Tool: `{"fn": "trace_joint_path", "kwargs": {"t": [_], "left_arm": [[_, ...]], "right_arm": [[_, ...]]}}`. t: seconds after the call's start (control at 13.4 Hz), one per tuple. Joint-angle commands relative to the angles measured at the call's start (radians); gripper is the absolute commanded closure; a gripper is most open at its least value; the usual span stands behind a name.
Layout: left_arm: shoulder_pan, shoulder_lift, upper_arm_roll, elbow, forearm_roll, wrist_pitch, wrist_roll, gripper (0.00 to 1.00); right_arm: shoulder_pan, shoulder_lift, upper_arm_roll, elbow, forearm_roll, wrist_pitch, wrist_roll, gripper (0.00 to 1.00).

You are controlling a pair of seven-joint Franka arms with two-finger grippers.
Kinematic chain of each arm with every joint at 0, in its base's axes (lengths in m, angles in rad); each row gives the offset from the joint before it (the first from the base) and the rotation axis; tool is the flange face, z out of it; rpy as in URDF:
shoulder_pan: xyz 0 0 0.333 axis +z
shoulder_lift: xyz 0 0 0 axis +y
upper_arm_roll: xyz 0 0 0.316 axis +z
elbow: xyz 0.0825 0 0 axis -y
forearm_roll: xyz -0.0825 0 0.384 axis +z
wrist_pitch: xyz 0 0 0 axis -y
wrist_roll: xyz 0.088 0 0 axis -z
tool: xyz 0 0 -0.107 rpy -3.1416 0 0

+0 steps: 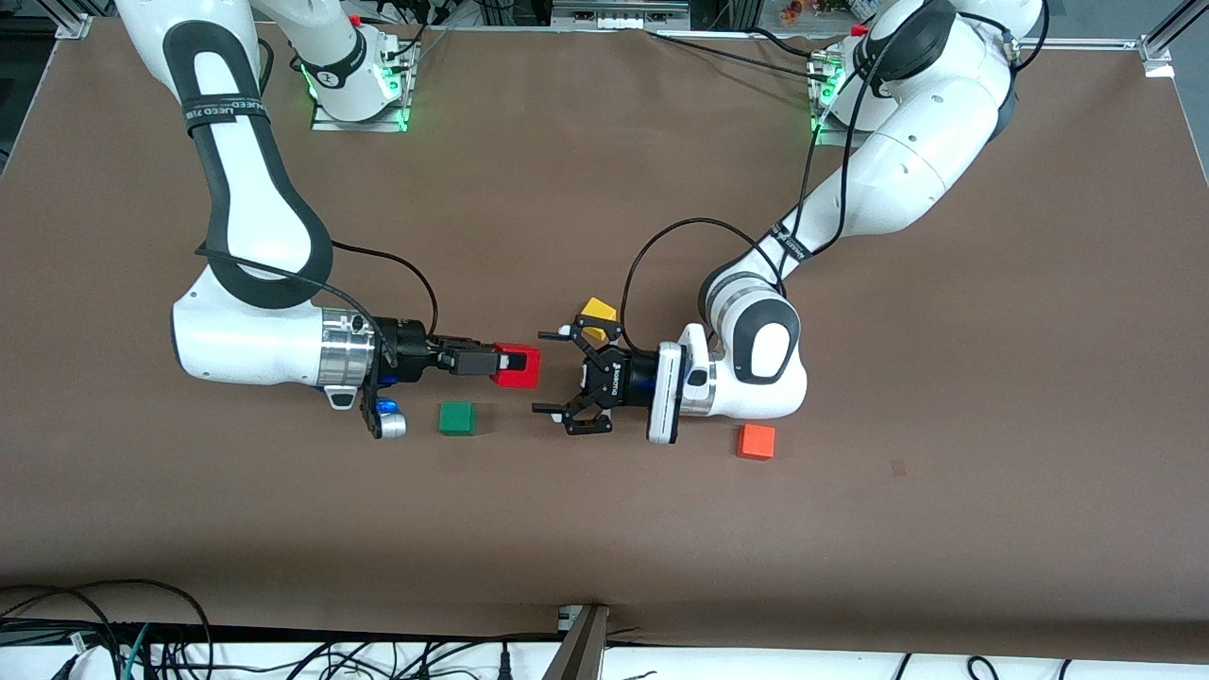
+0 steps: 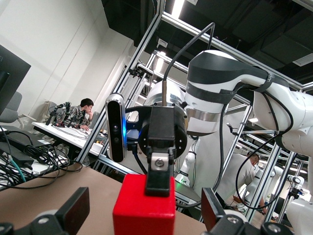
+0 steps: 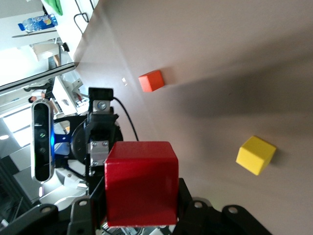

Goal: Pass red block to right arm, stack on blue
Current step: 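Open the left gripper and pull it back from the red cube, then carry the red cube with the right gripper while the left gripper withdraws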

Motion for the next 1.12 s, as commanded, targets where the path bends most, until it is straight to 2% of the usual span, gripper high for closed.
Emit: {"fn": "trace_joint_path", "kwargs": {"t": [0.0,0.15,0.3,0.45,0.6,0.75,0.9,1.05], "left_arm": [[0.008,-0.017,-0.002,-0.011,-0.026,-0.005,-0.002,0.00],[0.049,-0.029,0.001,-0.023,-0.014,-0.029,-0.002,0.00],[0.115,-0.116,0.019,-0.101,0.052,-0.039,-0.025,0.00],[0.201,-0.169,0.016,-0.115,0.308,-0.093,-0.175,0.00],[0.287,-0.198,0.015,-0.089,0.539,-0.247,-0.338,0.00],[0.359,-0.229,0.018,-0.078,0.693,-0.392,-0.381,0.00],[0.437,-0.296,0.022,-0.081,0.809,-0.514,-0.479,0.00],[0.503,-0.379,0.018,-0.081,0.970,-0.616,-0.617,0.00]], "right_arm": [[-0.003,-0.023,-0.032,-0.013,-0.142,0.006,-0.008,1.00],[-0.005,-0.039,-0.044,-0.013,-0.407,0.006,-0.011,1.00],[-0.003,-0.040,-0.064,-0.016,-0.677,0.003,-0.010,1.00],[-0.003,-0.037,-0.093,-0.030,-0.924,-0.008,-0.005,1.00],[-0.003,-0.040,-0.126,-0.088,-1.034,-0.002,-0.008,1.00],[-0.003,-0.040,-0.144,-0.117,-1.097,0.009,-0.007,1.00],[-0.002,-0.065,-0.157,-0.172,-1.100,0.040,0.006,1.00],[-0.002,-0.120,-0.161,-0.310,-1.107,0.160,0.007,1.00]]}}
